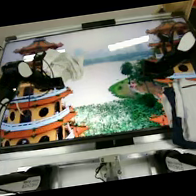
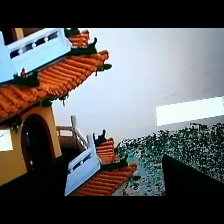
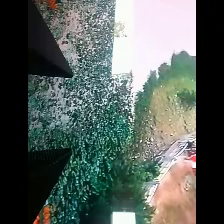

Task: Fold the shirts.

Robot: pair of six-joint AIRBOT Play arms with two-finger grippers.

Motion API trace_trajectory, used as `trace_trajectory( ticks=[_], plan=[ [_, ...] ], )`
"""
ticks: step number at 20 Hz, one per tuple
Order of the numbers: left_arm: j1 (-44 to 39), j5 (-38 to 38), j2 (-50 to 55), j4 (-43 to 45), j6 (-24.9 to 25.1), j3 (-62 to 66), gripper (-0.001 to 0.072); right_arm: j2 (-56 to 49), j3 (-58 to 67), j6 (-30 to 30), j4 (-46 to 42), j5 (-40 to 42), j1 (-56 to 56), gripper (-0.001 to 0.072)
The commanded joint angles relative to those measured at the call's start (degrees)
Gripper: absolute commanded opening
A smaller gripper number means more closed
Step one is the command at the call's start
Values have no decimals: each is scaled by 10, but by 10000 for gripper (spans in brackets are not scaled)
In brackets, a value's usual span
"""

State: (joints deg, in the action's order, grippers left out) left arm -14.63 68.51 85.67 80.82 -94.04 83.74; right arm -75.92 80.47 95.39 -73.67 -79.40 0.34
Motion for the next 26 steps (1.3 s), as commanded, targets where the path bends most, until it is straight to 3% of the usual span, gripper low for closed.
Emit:
trace_trajectory(
  ticks=[1, 4, 6, 8, 13, 18, 19, 20, 21, 26],
  plan=[
    [0, -41, 3, -14, -19, 0, 720, 0, 0, 0, 6, 46, 0, 554],
    [0, -69, 3, -36, -19, 0, 720, 0, 0, 0, 6, 86, 0, 555],
    [6, -119, 16, -20, -23, 6, 672, 0, 0, 0, 10, 125, 0, 554],
    [45, -135, 74, -24, -49, 64, 677, 0, 0, -1, 29, 141, 0, 554],
    [113, -107, 266, -169, -24, 244, 679, 0, 0, -1, 44, 136, 0, 554],
    [108, -111, 364, -275, 16, 274, 653, -1, 0, -1, 42, 135, 0, 554],
    [107, -117, 372, -287, 22, 274, 456, -1, 0, -1, 42, 135, 0, 555],
    [106, -121, 375, -296, 33, 274, 190, -1, 0, -1, 42, 134, 0, 555],
    [106, -120, 373, -304, 57, 275, 36, -1, 0, -1, 42, 132, 0, 554],
    [99, -109, 244, -303, 146, 321, 35, 11, 1, -46, 42, 120, 0, 554]
  ],
)
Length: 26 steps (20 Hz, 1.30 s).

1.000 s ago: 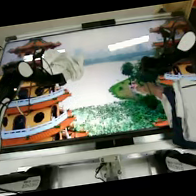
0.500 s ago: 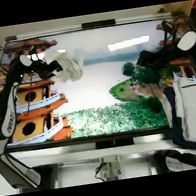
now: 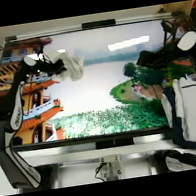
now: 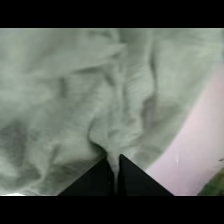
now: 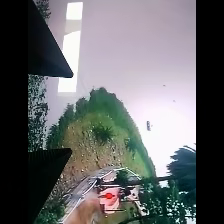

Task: Fold the shirts.

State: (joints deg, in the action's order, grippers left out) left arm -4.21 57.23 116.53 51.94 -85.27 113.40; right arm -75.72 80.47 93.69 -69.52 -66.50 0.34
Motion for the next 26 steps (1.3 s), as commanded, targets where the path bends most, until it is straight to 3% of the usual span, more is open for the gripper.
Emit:
trace_trajectory(
  ticks=[1, 5, 8, 11, 12, 14, 18, 19, 20, 21, 25, 26],
  plan=[
    [-12, 3, -117, -14, 76, 28, 35, 24, 1, -49, 0, -12, 0, 554],
    [-84, 3, -337, -14, 92, 27, 35, 133, 50, -63, -69, -7, 0, 554],
    [-179, 3, -421, -14, 86, 25, 36, 225, 105, -63, -97, -5, 0, 554],
    [-293, -6, -426, 3, 77, 10, 36, 316, 116, -60, -102, -21, 0, 554],
    [-326, -18, -420, 26, 54, -11, 36, 334, 116, -53, -106, -46, 0, 554],
    [-383, -33, -394, 56, 1, -67, 36, 353, 116, -33, -135, -125, 0, 554],
    [-448, -54, -286, 55, -46, -160, 43, 333, 99, -14, -180, -265, 0, 556],
    [-451, -45, -252, 54, -62, -160, 197, 327, 79, -13, -179, -265, 0, 672],
    [-446, -24, -224, 46, -76, -157, 512, 318, 55, -12, -175, -264, 0, 678],
    [-430, 21, -205, 44, -78, -148, 720, 306, 24, -11, -173, -263, 0, 678],
    [-277, 205, -210, 91, -64, -134, 716, 253, -129, -16, -146, -221, 0, 677],
    [-229, 247, -214, 122, -63, -135, 665, 236, -165, -22, -129, -211, 0, 677]
  ],
)
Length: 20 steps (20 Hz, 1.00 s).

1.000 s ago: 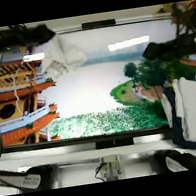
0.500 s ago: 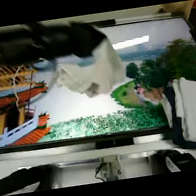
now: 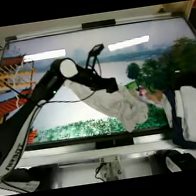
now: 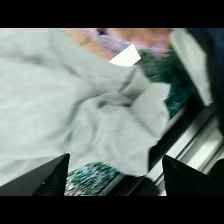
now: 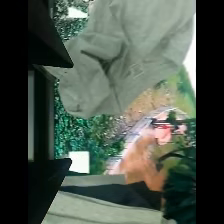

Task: Fold the shirts.

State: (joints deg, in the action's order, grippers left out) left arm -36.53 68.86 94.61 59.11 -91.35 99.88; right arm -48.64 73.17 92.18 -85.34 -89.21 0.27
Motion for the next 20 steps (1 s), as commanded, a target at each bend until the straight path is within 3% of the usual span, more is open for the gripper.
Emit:
trace_trajectory(
  ticks=[1, 4, 6, 10, 16, 17, 18, 20],
  plan=[
    [136, 167, 5, 80, -2, 0, 616, -53, -128, -16, 52, 26, 0, 677],
    [227, 176, 6, 86, 0, -51, 605, -109, -208, -47, 128, 72, 0, 677],
    [248, 120, 7, 63, 0, -115, 604, -145, -239, -57, 164, 114, 0, 677],
    [238, -12, 30, -16, 0, -216, 603, -215, -249, -76, 178, 152, 0, 677],
    [212, -126, 82, -89, 8, -217, 596, -245, -249, -89, 196, 200, 0, 677],
    [210, -142, 82, -89, 8, -217, 500, -245, -249, -89, 204, 212, -2, 677],
    [209, -150, 82, -90, 8, -217, 311, -245, -249, -89, 209, 223, -7, 677],
    [209, -153, 82, -90, 9, -217, 185, -245, -250, -83, 207, 253, -26, 677]
  ],
)
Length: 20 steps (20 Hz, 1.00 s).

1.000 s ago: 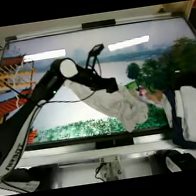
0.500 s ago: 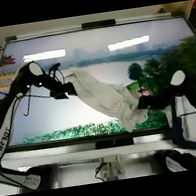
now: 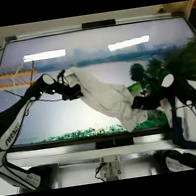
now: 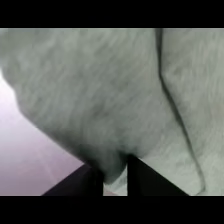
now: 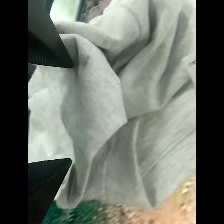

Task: Fold the shirts.

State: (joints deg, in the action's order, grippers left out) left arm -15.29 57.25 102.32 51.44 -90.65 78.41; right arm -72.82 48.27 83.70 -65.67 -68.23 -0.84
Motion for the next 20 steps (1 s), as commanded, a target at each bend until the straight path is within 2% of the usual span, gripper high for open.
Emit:
trace_trajectory(
  ticks=[1, 2, 6, 7, 11, 15, 17, 20],
  plan=[
    [-3, -37, 4, -14, 10, -2, 61, -4, -3, 16, 11, 60, -26, 676],
    [-3, -36, 3, -14, 26, -2, 38, -5, -5, 34, 11, 77, -40, 665],
    [-3, -36, -15, -12, 49, -2, 37, -38, -5, 57, 10, 91, -77, 126],
    [-3, -36, -25, -3, 54, -1, 37, -38, -5, 57, 9, 92, -79, 70],
    [-3, 2, -82, 100, 56, 40, 36, 18, 49, 42, -66, 89, -78, 69],
    [-3, 80, -184, 208, 56, 176, 36, 142, 207, 37, -190, 111, -78, 70],
    [-5, 100, -248, 210, 56, 275, 36, 210, 300, 37, -227, 150, -78, 70],
    [-25, 91, -346, 204, 56, 411, 37, 304, 402, 37, -202, 235, -78, 69]
  ],
)
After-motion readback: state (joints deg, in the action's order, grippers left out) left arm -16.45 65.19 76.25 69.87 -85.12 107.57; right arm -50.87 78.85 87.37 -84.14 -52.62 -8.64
